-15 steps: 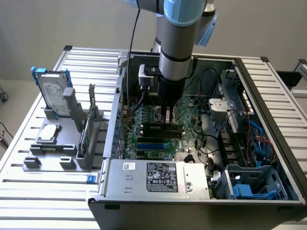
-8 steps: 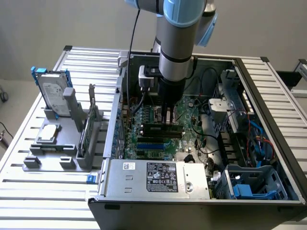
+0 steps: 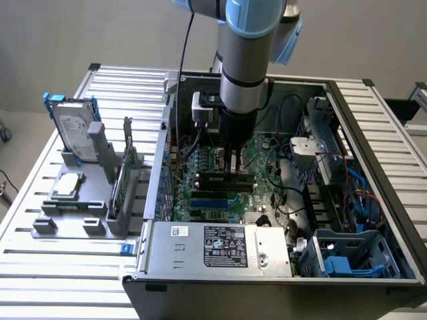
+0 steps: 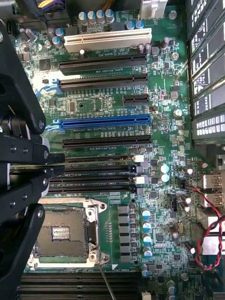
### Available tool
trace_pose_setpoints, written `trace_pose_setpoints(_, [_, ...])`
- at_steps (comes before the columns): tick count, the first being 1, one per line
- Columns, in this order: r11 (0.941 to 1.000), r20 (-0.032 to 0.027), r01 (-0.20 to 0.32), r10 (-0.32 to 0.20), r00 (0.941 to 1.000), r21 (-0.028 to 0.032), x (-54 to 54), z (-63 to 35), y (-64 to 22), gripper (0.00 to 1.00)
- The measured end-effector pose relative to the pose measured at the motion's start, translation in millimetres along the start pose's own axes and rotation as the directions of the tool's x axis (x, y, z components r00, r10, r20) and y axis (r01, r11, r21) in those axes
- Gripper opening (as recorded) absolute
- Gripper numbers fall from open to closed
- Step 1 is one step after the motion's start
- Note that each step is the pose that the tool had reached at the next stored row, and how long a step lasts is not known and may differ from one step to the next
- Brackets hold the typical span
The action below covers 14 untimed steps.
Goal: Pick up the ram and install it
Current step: 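Insert the ram into the slot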
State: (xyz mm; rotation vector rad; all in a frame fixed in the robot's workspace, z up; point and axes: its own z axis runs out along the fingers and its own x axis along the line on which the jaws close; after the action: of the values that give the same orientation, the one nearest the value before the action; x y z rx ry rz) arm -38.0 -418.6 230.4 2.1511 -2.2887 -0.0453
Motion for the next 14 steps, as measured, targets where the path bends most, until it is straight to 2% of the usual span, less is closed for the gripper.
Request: trace_pose_setpoints(14, [1.0000,0.0000,0.001,-0.001,1.0000,0.0015,0.1,3.6,0.9,0.14])
